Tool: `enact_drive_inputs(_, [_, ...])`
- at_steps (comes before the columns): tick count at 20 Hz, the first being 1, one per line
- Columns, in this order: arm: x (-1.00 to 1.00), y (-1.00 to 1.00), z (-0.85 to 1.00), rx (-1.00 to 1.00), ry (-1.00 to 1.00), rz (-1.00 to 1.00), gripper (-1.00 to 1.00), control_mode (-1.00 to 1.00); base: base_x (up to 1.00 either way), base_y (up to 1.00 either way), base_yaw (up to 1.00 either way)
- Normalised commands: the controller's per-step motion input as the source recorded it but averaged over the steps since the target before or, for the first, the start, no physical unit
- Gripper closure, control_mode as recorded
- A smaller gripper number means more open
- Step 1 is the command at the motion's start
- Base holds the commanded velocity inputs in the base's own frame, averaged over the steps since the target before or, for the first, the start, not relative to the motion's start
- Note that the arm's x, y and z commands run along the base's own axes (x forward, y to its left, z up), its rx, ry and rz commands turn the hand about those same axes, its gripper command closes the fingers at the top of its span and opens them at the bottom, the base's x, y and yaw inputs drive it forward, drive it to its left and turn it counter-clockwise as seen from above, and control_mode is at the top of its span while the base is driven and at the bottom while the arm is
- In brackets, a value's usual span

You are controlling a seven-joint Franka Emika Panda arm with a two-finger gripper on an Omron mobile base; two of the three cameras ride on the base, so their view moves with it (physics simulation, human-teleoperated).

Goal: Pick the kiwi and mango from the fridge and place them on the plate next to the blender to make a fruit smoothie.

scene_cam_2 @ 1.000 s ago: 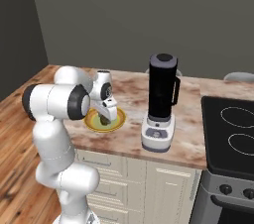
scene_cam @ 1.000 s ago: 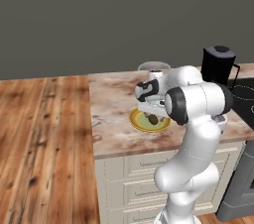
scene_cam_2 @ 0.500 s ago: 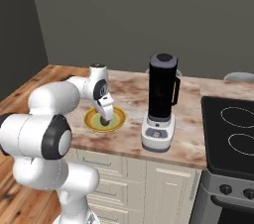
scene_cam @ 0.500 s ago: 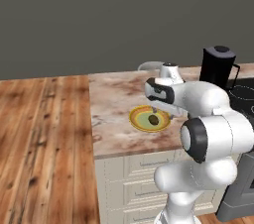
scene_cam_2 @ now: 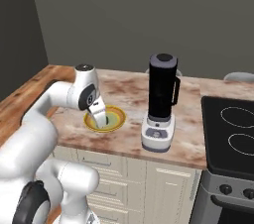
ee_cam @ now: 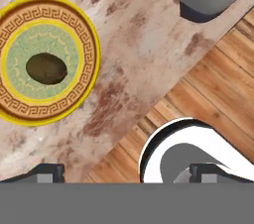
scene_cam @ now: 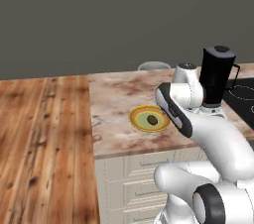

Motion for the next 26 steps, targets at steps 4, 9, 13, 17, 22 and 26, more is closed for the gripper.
enact_drive_inputs(4, [-0.9,-0.12,0.37,-0.05,-0.05,0.0,-1.0,-1.0,0.0,0.0,0.0])
enact_drive_inputs(9, [-0.82,-0.21,0.33,-0.08,-0.01,0.03,-1.0,-1.0,0.0,0.0,0.0])
enact_drive_inputs(13, [-0.66,-0.23,0.27,-0.1,0.0,0.11,-1.0,-1.0,0.0,0.0,0.0])
enact_drive_inputs(17, [-0.36,0.0,0.21,-0.01,0.0,0.11,-1.0,-1.0,0.0,0.0,0.0])
enact_drive_inputs(22, [-0.01,0.08,0.0,-0.01,0.0,0.05,-1.0,-1.0,0.0,0.0,0.0])
enact_drive_inputs(26, [0.0,0.0,0.0,0.0,0.0,0.0,-1.0,1.0,-0.1,0.0,0.0])
